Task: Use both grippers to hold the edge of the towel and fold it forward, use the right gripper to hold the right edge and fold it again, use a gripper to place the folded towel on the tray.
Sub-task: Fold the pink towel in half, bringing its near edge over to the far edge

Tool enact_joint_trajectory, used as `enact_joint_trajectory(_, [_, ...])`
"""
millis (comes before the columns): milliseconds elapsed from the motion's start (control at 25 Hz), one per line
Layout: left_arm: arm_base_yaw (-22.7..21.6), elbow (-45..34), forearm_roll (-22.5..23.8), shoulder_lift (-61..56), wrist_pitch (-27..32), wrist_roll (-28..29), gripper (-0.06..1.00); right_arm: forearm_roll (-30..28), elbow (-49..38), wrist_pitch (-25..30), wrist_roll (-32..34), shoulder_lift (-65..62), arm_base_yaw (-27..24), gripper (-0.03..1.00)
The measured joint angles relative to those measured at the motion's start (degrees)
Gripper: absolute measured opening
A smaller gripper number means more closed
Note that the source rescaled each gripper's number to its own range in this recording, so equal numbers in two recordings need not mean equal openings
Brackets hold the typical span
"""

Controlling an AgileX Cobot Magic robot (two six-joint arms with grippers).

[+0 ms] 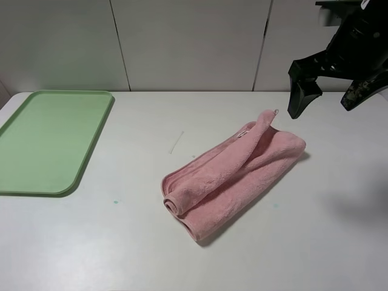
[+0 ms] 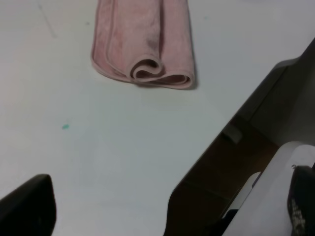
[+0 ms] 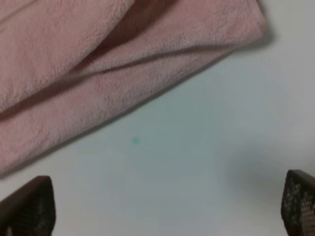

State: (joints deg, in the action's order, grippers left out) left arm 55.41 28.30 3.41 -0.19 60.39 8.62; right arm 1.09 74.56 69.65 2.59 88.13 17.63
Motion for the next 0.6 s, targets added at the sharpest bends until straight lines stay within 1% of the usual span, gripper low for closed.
enact_joint_trajectory(200, [0.0,0.0,0.0,-0.2,-0.1,-0.1,0.93,0.0,0.0,-0.1,-1.4,0.0,0.0,1.00])
enact_joint_trajectory(320, [-1.6,0.0,-0.1,-0.2,-0.1,-0.2,0.93,-0.1,0.0,-0.7,-3.4,0.0,0.0,1.00])
enact_joint_trajectory(440, [-6.3,0.0,-0.1,-0.2,-0.1,-0.2,0.93,-0.3,0.0,-2.9,-6.9,0.0,0.0,1.00])
enact_joint_trajectory(600, [-17.2,0.0,-0.1,-0.2,-0.1,-0.2,0.93,-0.3,-0.1,-5.3,-12.8,0.0,0.0,1.00])
